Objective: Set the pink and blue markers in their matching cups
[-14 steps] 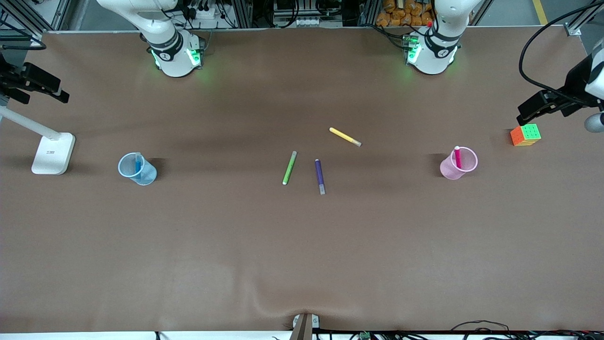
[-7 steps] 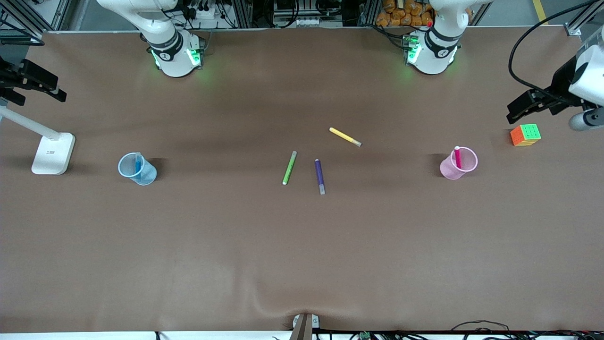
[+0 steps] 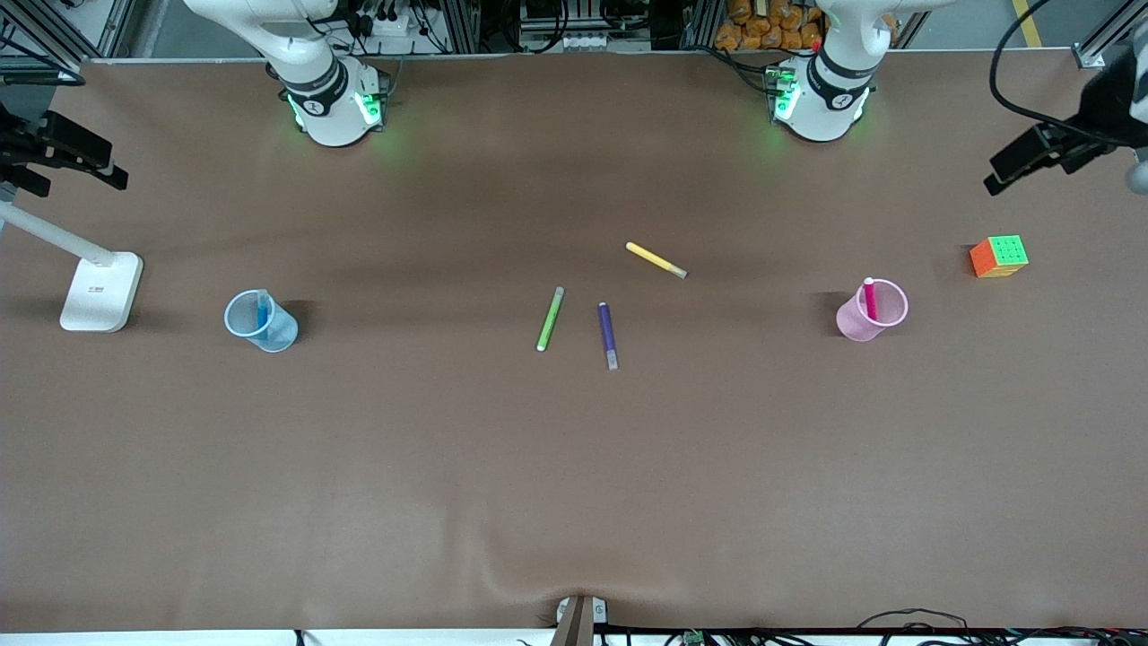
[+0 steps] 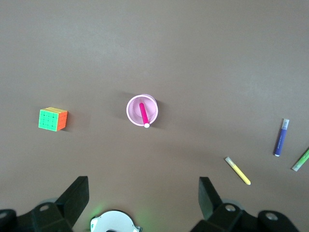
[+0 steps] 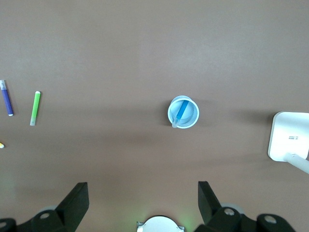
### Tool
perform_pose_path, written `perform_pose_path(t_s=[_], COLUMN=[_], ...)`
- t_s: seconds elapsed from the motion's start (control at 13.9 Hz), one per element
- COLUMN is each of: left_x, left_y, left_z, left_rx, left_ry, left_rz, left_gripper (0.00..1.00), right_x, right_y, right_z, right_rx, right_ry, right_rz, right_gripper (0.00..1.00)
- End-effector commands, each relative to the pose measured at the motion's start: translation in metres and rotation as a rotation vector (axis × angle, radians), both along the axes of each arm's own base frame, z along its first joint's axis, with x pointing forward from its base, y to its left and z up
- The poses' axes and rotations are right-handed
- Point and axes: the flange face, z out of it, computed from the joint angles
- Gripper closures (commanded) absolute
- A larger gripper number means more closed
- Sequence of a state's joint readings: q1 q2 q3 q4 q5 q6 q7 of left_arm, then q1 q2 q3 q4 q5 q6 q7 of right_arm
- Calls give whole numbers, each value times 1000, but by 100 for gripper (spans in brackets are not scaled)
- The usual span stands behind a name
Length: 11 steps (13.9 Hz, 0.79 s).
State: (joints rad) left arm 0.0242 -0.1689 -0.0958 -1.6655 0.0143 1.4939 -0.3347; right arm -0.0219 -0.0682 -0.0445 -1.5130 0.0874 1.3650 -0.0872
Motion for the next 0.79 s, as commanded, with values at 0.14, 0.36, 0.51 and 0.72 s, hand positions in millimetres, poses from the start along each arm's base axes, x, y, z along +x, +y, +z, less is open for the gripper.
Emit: perform_pose_path(t_s=[0.14,0.36,0.51,0.72], left_x=[-11,-6,9,19], left_y=[-9,5,9,5], left_z=[6,6,4,2], left_rx=[34,26,24,22], left_ry=[-10,-5,-5,-1], left_rz=[-82,-164,-165,-172], left_gripper=[0,0,0,0], right_x=[1,1,1,1], right_y=[-4,-6,-5,-9], right_z=[3,3,3,3], right_rx=[-13,-35,-42,-51], right_ry=[4,3,2,5], right_rz=[12,24,49,43], right_gripper=[0,0,0,0])
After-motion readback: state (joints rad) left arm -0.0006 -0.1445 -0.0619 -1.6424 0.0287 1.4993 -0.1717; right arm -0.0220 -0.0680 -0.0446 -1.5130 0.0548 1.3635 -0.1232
